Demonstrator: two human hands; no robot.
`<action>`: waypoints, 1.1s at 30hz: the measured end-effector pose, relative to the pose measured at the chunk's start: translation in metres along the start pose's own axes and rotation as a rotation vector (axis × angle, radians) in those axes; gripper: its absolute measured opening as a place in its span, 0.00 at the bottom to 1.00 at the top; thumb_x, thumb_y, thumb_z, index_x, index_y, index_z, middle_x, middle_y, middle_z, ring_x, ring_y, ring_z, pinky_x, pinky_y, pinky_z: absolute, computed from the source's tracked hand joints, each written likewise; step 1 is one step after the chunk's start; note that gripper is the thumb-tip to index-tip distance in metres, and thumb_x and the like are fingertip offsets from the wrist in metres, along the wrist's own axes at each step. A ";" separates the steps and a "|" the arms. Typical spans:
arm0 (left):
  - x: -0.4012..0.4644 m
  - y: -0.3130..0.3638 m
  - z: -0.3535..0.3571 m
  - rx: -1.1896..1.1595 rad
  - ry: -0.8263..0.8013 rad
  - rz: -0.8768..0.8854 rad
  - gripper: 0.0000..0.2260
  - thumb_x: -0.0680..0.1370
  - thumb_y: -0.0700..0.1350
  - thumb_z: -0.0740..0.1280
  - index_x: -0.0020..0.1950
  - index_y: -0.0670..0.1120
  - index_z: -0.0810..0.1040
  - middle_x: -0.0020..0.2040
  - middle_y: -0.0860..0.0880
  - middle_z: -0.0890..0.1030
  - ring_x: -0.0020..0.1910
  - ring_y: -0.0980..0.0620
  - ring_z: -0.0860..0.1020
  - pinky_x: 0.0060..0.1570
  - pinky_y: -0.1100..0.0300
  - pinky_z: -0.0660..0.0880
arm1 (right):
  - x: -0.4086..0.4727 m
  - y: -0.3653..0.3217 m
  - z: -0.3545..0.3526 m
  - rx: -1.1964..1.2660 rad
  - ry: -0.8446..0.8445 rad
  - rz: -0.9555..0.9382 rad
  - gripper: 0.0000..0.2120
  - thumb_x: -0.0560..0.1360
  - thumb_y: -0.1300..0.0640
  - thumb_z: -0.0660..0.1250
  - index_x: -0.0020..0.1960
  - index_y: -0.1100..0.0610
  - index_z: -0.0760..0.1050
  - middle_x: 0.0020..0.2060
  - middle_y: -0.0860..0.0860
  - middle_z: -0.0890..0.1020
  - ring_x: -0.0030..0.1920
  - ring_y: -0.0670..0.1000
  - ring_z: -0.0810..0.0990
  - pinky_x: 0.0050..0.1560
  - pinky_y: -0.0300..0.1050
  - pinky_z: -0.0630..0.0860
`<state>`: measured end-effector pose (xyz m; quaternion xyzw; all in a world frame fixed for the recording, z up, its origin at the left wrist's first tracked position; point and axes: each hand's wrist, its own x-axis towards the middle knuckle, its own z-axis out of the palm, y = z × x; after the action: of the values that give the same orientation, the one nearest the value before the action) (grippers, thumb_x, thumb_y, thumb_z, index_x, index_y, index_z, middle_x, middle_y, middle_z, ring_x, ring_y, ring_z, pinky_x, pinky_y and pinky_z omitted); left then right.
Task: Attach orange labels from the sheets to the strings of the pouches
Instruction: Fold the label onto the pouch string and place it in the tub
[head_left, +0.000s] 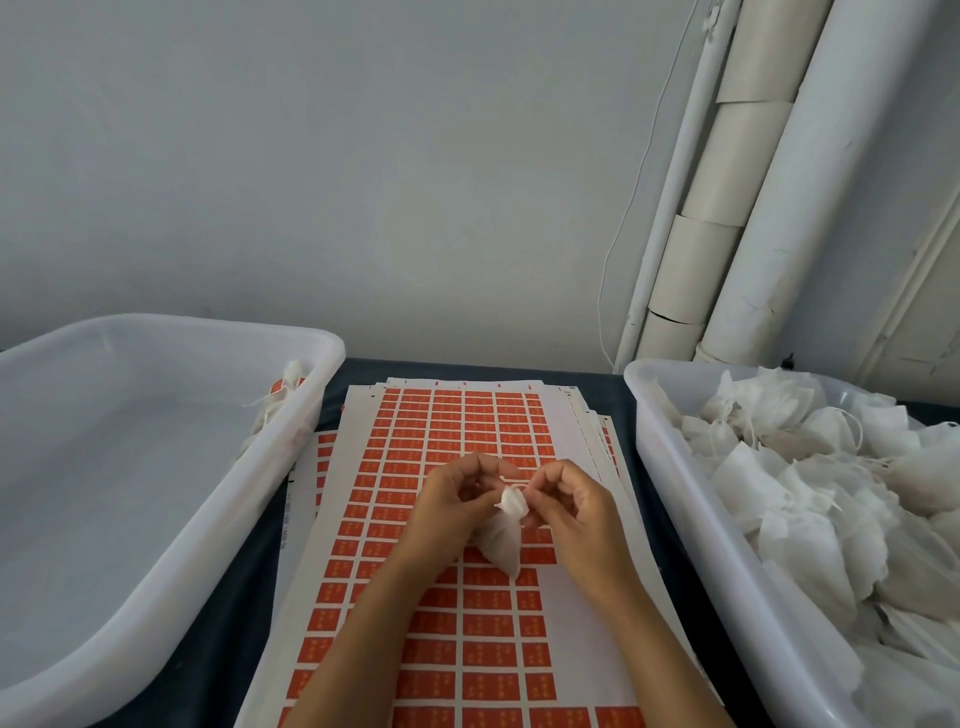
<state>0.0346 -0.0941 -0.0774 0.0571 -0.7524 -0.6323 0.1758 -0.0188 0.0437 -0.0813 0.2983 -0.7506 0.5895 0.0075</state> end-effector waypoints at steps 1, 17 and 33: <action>-0.001 0.000 0.001 0.005 -0.025 0.007 0.13 0.76 0.33 0.64 0.48 0.50 0.80 0.42 0.51 0.81 0.44 0.53 0.79 0.41 0.64 0.79 | -0.001 0.000 0.001 -0.015 0.021 -0.017 0.06 0.75 0.60 0.67 0.42 0.50 0.73 0.38 0.43 0.80 0.40 0.43 0.81 0.39 0.32 0.77; -0.007 0.000 0.013 0.057 -0.196 0.076 0.03 0.78 0.47 0.66 0.50 0.54 0.76 0.42 0.57 0.80 0.38 0.61 0.78 0.40 0.69 0.76 | -0.002 0.000 0.002 -0.058 0.228 -0.083 0.06 0.76 0.57 0.63 0.44 0.47 0.69 0.43 0.42 0.78 0.47 0.41 0.80 0.43 0.34 0.78; -0.004 -0.006 0.011 0.020 -0.097 0.061 0.15 0.82 0.47 0.56 0.38 0.50 0.76 0.30 0.59 0.76 0.31 0.62 0.74 0.36 0.71 0.72 | -0.006 0.001 0.002 -0.473 -0.078 -0.120 0.08 0.77 0.48 0.61 0.56 0.43 0.67 0.46 0.31 0.73 0.40 0.36 0.77 0.39 0.21 0.69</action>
<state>0.0334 -0.0836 -0.0851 0.0052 -0.7676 -0.6211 0.1578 -0.0141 0.0447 -0.0851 0.3550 -0.8484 0.3837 0.0831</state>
